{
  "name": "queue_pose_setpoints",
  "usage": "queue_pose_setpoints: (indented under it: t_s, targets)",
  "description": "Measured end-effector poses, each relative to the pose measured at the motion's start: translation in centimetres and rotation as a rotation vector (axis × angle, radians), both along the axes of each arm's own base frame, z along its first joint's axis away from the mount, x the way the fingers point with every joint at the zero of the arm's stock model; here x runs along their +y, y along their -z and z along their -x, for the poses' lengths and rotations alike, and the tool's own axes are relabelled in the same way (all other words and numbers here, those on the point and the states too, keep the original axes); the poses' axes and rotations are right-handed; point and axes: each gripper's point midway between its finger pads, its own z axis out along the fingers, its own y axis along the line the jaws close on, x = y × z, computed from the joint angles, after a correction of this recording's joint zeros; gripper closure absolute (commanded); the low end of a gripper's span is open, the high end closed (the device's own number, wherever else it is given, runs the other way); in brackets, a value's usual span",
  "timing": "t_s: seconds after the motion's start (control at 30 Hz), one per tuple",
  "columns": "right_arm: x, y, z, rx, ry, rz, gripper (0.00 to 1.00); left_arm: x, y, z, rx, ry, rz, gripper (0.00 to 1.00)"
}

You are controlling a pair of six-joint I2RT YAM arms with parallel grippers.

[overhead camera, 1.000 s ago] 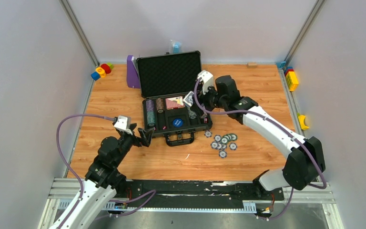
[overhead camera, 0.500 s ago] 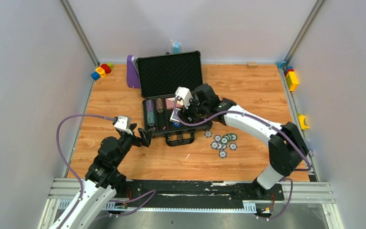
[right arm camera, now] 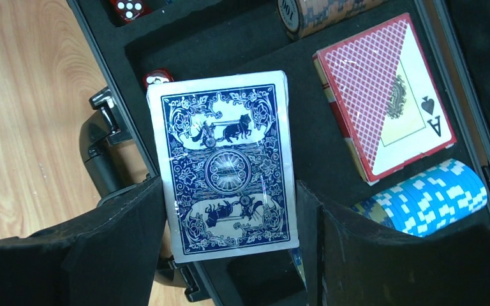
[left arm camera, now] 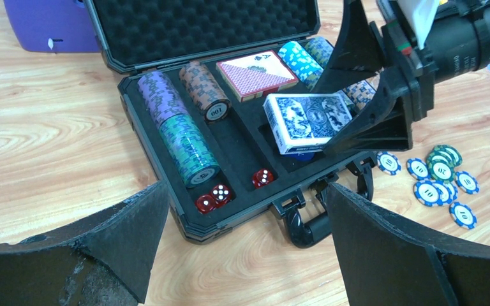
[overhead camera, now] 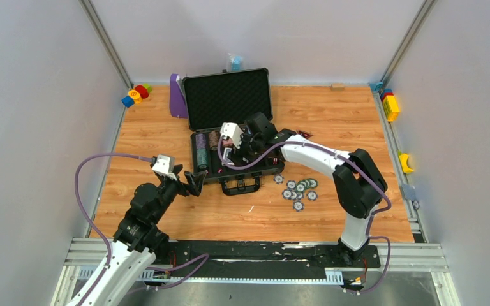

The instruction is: Pack up texas hold em set

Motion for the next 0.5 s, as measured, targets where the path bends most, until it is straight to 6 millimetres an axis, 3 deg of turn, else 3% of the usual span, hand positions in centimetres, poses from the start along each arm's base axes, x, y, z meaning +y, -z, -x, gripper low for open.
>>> queue_pose_setpoints:
  t_s: [0.07,0.13,0.17,0.2,0.5]
  targets:
    - [0.3,0.4,-0.1,-0.006,-0.012,0.012,0.29,0.0,0.0,0.0,0.000,0.000,0.000,0.00]
    - [0.6,1.0,-0.3,-0.014,-0.020,0.029,0.16,0.0,0.0,0.0,0.000,0.000,0.000,0.00]
    - [0.6,1.4,-0.5,-0.016,-0.021,0.040,0.03,0.0,0.0,0.0,0.001,0.000,0.000,0.00]
    - [0.6,1.6,-0.6,-0.018,-0.018,0.049,0.00,0.0,0.0,0.0,0.001,0.000,0.000,0.00]
    - [0.3,1.8,-1.4,-0.037,0.016,0.082,0.00,0.0,0.0,0.0,0.001,-0.002,0.000,0.00]
